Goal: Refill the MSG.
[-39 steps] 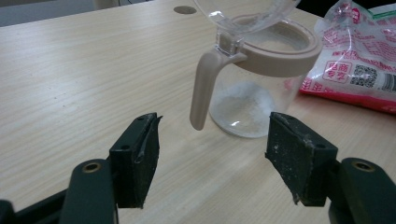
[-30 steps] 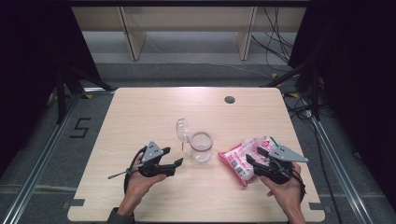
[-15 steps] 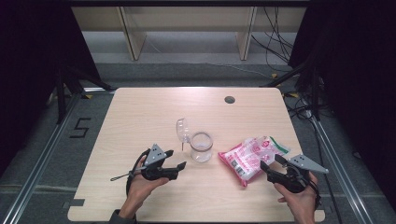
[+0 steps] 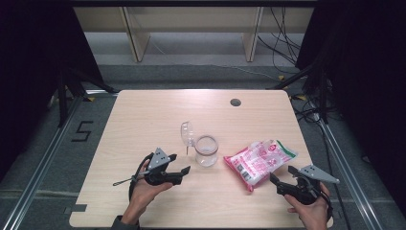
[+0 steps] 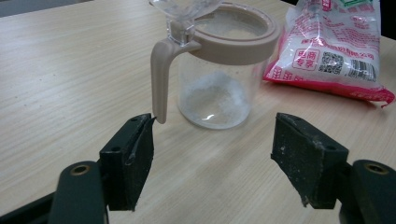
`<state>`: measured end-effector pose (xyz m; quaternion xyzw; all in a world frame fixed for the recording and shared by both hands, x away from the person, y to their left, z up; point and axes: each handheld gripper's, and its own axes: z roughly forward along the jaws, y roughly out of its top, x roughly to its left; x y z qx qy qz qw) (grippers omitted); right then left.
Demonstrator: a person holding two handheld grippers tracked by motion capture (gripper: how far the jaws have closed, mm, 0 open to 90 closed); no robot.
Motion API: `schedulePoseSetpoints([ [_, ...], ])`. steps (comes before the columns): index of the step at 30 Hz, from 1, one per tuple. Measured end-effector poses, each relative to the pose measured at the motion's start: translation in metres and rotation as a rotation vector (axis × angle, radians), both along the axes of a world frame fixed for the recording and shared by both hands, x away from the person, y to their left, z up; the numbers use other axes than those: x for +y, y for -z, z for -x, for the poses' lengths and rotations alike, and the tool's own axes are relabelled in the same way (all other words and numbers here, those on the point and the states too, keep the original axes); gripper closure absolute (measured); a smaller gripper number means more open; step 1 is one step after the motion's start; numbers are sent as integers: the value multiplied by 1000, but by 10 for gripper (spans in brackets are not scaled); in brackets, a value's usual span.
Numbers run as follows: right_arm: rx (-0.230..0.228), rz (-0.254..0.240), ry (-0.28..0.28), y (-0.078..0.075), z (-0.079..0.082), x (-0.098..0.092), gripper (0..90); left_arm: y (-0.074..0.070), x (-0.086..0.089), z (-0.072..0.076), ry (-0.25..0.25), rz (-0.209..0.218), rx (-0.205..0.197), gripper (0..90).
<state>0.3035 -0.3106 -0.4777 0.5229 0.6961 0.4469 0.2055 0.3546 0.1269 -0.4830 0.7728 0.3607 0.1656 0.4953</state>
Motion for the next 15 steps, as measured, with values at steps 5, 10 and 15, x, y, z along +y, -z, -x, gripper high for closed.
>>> schedulePoseSetpoints([
  [5, -23, -26, -3, 4, -3, -7, 196, 0, -2, 1, 11, -8, -3, 288],
  [10, -3, -18, -7, 8, -6, -10, 203, 1, -2, 2, 10, -5, -1, 284],
  [15, 14, -20, -12, 9, -8, -11, 201, 1, -4, 3, -1, -10, -2, 275],
])
